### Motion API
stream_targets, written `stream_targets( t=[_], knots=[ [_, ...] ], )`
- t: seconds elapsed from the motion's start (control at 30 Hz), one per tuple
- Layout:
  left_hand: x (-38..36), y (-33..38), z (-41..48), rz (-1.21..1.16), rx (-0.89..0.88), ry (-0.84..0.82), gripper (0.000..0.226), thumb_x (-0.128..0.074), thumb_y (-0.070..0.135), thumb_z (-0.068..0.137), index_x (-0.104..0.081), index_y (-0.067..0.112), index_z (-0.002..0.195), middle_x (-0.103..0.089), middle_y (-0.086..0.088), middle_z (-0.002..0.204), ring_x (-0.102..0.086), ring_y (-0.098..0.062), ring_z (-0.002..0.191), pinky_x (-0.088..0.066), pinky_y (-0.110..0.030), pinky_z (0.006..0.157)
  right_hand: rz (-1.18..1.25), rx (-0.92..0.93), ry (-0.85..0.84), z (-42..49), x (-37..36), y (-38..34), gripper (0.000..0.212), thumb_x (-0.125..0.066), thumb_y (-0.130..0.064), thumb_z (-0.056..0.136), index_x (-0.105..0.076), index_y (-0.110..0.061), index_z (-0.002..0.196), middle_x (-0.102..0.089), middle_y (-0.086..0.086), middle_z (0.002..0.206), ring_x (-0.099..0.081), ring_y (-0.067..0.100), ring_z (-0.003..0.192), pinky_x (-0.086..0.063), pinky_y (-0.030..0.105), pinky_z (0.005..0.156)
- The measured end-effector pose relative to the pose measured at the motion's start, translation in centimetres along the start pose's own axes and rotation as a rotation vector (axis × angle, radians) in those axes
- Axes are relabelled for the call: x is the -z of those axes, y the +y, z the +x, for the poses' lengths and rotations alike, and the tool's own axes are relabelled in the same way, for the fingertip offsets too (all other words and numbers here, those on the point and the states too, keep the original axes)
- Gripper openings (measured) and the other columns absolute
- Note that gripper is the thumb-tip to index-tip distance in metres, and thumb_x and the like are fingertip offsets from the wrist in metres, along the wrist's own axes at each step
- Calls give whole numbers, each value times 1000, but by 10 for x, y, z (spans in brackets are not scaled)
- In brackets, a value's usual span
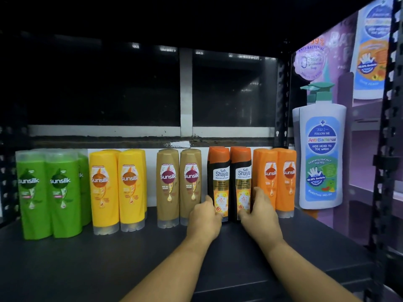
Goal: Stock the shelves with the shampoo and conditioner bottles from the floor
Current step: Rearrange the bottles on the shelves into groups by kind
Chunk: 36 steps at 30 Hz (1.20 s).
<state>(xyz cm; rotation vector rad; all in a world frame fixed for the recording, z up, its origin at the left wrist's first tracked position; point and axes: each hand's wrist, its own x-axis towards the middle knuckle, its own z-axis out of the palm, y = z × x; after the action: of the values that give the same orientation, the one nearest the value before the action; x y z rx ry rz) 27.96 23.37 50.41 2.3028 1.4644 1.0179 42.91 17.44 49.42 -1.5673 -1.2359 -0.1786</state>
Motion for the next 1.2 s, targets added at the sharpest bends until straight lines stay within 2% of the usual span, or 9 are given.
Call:
stream_targets(
  t=[0.17, 0.33, 0.43, 0.6, 0.73, 0.83, 1.0, 1.1, 1.2],
  knots=[
    [20, -3, -16, 153, -104, -69, 31, -61, 38, 99, -61, 16, 121, -67, -5, 110, -65, -26, 101, -54, -35, 75, -125, 171, 17, -5, 7, -9, 28, -68, -19, 89, -51, -24, 111, -54, -7, 104, -54, 11, 95, -50, 29, 79],
    [62, -27, -39, 276, -218, -233, 42, -60, 44, 98, -60, 19, 133, -67, -5, 122, -63, -26, 112, -56, -42, 93, -230, 472, -298, -15, 4, -28, 13, -60, -31, 94, -59, -27, 107, -56, -13, 98, -53, 4, 91, -49, 25, 80],
    [91, -55, -50, 253, -217, -292, 40, -61, 50, 95, -65, 27, 128, -70, 2, 116, -64, -19, 105, -56, -42, 90, -203, 454, -508, -26, 1, -48, 32, -58, -42, 95, -63, -26, 122, -63, -12, 112, -57, 2, 103, -51, 27, 92],
    [133, -86, -60, 237, -196, -370, 48, -60, 53, 97, -63, 28, 138, -67, 8, 134, -61, -12, 120, -51, -37, 103, -238, 334, -802, -49, -10, -89, 54, -57, -54, 95, -52, -29, 142, -58, -9, 137, -54, 9, 125, -43, 25, 104],
    [144, -105, -61, 247, -160, -402, 55, -56, 61, 96, -60, 29, 141, -62, 9, 142, -58, -13, 127, -47, -36, 108, -278, 227, -897, -62, -21, -114, 58, -51, -56, 98, -46, -25, 147, -50, -2, 149, -48, 16, 134, -39, 28, 108],
    [141, -114, -63, 319, -127, -461, 72, -49, 67, 97, -45, 25, 154, -43, 6, 160, -41, -16, 146, -35, -37, 120, -358, 202, -938, -69, -28, -119, 62, -40, -58, 101, -40, -23, 152, -37, -1, 160, -34, 23, 146, -30, 37, 119],
    [131, -116, -70, 336, -128, -521, 69, -36, 61, 105, -27, 24, 162, -16, 3, 171, -13, -19, 158, -15, -38, 127, -377, 216, -928, -71, -32, -114, 66, -36, -57, 103, -27, -24, 160, -18, -6, 168, -15, 20, 155, -14, 34, 124],
    [133, -118, -69, 295, -111, -464, 65, -44, 60, 102, -43, 23, 156, -36, 2, 164, -35, -20, 150, -30, -37, 121, -316, 175, -909, -71, -32, -113, 65, -43, -56, 101, -31, -26, 158, -28, -7, 164, -25, 16, 151, -22, 32, 121],
    [135, -116, -62, 158, -108, -243, 41, -56, 56, 98, -71, 25, 120, -71, 5, 118, -64, -14, 108, -53, -37, 96, -104, 164, -704, -67, -32, -110, 58, -55, -51, 97, -41, -31, 150, -50, -8, 148, -46, 13, 137, -40, 32, 111]
  ],
)
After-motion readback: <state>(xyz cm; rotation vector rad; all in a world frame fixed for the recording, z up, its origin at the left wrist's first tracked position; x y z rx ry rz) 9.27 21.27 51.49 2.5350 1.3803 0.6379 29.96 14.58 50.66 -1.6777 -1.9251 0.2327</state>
